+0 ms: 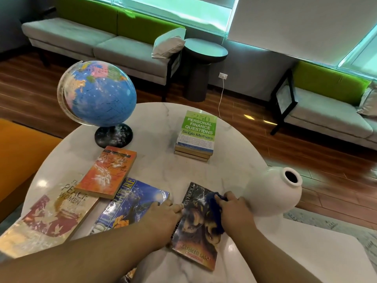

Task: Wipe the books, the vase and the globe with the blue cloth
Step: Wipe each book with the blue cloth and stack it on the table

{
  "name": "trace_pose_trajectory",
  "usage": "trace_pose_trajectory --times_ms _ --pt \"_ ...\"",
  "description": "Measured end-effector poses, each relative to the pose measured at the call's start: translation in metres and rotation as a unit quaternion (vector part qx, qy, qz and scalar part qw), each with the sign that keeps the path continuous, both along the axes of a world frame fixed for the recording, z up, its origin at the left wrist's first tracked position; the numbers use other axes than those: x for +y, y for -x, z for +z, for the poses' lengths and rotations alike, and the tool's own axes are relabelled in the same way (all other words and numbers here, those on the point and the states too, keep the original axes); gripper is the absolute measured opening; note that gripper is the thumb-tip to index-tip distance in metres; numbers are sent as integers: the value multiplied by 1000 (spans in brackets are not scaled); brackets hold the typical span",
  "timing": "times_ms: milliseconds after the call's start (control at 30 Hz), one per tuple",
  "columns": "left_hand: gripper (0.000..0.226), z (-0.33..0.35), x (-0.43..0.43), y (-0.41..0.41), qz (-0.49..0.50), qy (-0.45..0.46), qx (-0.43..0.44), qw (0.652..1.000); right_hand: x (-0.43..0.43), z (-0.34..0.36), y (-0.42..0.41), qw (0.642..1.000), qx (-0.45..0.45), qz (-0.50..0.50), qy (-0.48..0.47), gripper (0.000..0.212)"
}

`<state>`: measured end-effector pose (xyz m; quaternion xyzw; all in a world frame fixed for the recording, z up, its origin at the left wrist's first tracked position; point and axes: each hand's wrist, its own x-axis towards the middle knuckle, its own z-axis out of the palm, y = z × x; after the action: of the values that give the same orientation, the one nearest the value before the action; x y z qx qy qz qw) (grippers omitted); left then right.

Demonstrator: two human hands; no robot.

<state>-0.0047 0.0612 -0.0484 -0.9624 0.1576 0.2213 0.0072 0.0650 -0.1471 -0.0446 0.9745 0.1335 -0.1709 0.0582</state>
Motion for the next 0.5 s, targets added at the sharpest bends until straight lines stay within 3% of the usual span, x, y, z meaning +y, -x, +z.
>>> trace_pose_trajectory --times_ms 233,367,500 --pt "84 0 2 -1 -1 7 7 1000 7 0 8 999 10 37 -16 60" --pt "80 -1 2 -1 -2 13 -2 1000 9 2 0 1000 -12 -15 1 61" --pt "82 -3 3 -1 0 21 3 1000 12 -2 5 998 16 44 -32 59"
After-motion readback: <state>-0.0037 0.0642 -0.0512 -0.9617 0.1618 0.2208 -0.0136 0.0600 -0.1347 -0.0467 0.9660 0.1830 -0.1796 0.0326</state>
